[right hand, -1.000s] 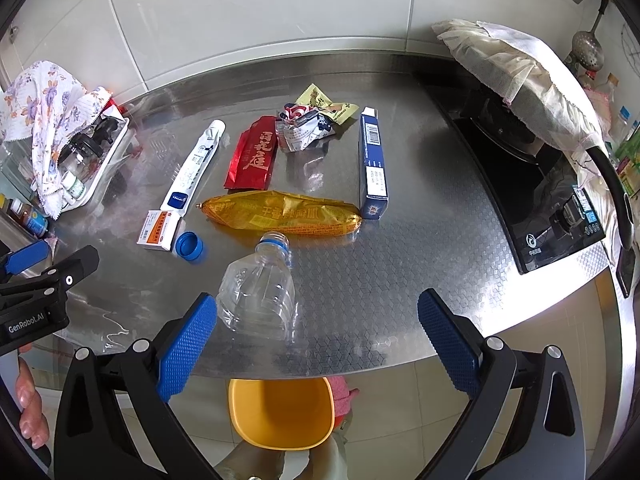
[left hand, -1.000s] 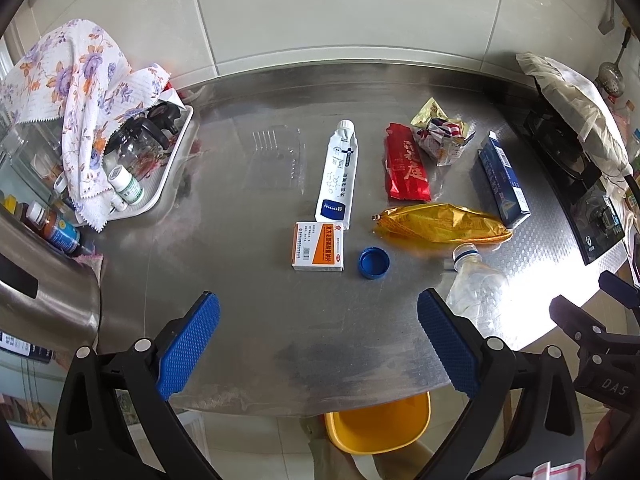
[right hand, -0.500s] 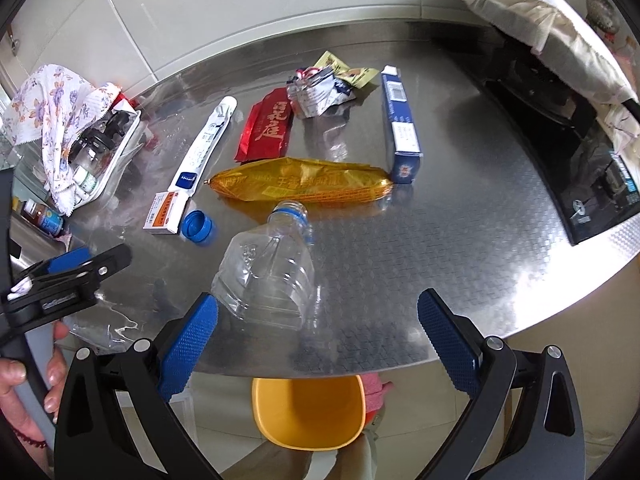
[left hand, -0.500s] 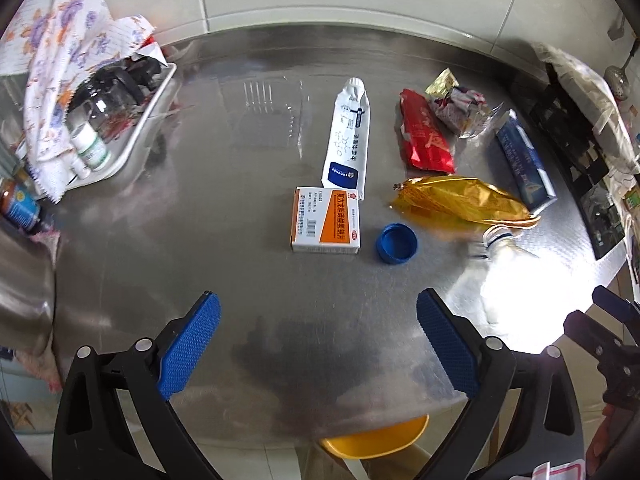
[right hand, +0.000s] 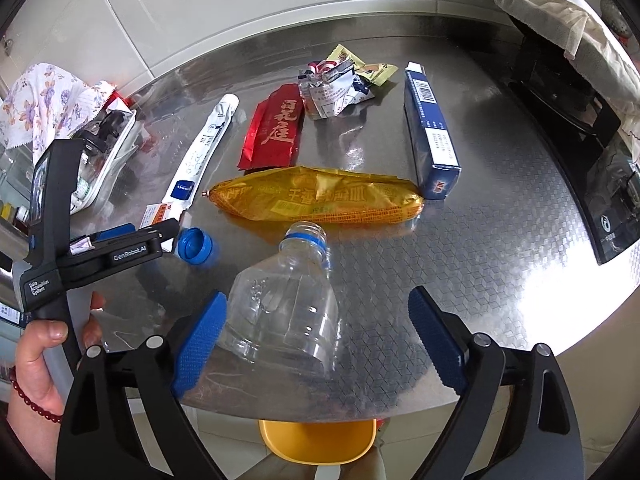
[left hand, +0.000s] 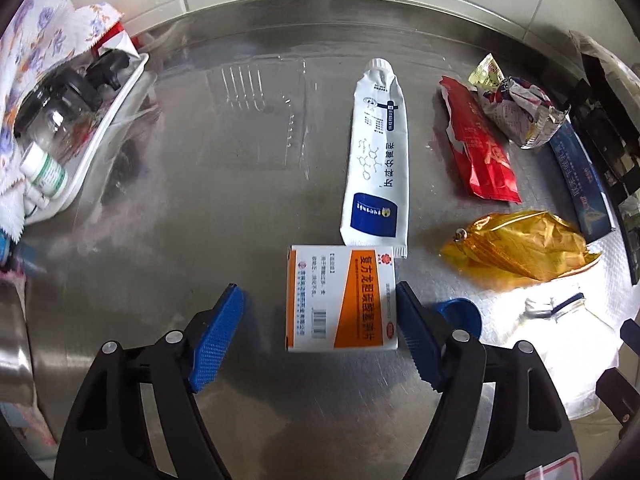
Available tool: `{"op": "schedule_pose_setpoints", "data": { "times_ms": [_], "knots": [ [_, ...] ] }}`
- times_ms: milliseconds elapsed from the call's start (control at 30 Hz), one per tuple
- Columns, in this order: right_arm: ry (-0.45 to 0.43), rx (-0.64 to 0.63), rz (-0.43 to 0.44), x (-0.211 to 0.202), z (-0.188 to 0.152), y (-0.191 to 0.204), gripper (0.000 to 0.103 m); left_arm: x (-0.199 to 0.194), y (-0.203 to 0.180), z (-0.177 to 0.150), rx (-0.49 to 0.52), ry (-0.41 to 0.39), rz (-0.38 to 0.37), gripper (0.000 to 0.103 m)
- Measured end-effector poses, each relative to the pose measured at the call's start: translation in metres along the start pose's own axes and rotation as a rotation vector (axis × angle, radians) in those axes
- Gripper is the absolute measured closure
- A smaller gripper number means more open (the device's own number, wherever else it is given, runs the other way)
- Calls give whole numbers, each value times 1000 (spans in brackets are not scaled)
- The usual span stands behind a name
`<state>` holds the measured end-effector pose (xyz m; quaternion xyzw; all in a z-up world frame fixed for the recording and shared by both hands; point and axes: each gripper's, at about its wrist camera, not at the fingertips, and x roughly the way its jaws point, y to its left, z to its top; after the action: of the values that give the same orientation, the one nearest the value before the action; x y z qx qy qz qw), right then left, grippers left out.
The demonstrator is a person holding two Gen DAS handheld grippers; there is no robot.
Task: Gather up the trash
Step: 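Grasp the clear plastic bottle with the right tool while the left tool grasps the orange-white box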
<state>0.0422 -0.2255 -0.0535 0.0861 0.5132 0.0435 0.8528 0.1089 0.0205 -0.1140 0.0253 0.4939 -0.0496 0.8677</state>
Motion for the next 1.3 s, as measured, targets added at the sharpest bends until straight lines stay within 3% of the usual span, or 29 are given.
{"op": "schedule_pose_setpoints", "data": {
  "times_ms": [267, 433, 633, 767, 867, 1033, 1100, 1167, 1200, 1300],
  "knots": [
    [-3, -53, 23, 9, -2, 23, 15, 4, -4, -4, 14, 13, -32, 25],
    [7, -15, 47, 13, -4, 22, 15, 2, -3, -6, 22, 5, -37, 25],
    [4, -28, 13, 26, -11, 27, 15, 2, 4, -13, 13, -1, -27, 13],
    [-17, -69, -26, 36, -19, 33, 38, 1, 4, -13, 23, -7, -27, 13],
    [-47, -76, -33, 36, -23, 34, 38, 4, 3, -14, 30, 7, -33, 4],
    [-53, -87, -45, 36, -24, 36, 39, 3, 4, -12, 42, 4, -37, 4],
    [-49, -95, -51, 35, -24, 37, 40, 0, 4, -13, 43, -10, -36, 13],
    [-52, -105, -59, 33, -26, 37, 41, -7, 5, -15, 49, -31, -34, 47],
    [-58, -113, -61, 31, -26, 37, 41, -10, 5, -16, 51, -31, -34, 51],
    [-71, -139, -61, 24, -27, 38, 41, -11, 5, -16, 50, -32, -24, 51]
  ]
}}
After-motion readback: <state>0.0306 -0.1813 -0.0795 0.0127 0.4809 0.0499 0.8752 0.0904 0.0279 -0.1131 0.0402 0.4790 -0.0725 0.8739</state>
